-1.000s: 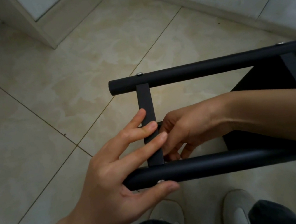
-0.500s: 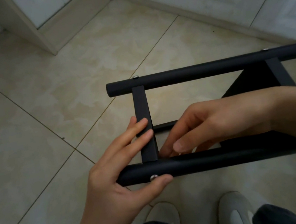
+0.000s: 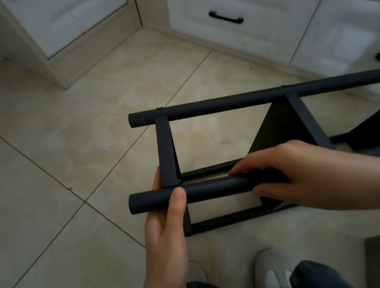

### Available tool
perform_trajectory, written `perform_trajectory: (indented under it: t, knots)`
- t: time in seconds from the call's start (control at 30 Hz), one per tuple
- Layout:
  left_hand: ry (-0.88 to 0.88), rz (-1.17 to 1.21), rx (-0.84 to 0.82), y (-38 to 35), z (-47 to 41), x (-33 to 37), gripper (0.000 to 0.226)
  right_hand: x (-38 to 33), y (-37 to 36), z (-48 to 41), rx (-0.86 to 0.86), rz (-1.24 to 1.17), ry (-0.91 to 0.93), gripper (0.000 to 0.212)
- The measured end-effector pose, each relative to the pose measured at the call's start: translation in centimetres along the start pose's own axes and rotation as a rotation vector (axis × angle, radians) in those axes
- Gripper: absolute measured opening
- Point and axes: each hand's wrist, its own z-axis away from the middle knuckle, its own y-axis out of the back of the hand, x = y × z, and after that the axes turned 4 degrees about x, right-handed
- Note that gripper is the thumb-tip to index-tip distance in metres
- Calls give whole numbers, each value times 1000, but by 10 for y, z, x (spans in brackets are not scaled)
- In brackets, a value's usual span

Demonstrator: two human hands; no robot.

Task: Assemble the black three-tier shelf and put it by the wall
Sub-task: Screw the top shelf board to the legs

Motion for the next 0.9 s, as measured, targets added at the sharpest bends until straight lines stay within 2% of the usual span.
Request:
perform_trajectory:
  t: [0.1,0.27,0.37,0.53,0.9]
  knots:
    - [21,-31,-8,1,-2,5,64,1,-4,2,53,33,15,40]
    - [38,-51,-9,0,-6,10,93,-3,-4,1,107,65,42,40]
    - [58,-79,19,-3,-9,13,96,-11,-2,1,135,119,36,41]
    - [19,-79,14,-12,-12,36,99,-24,10,-3,163,396,-20,33]
    - [-200,-122,-60,-50,-40,131,96,-30,75,25,393,275,-58,37]
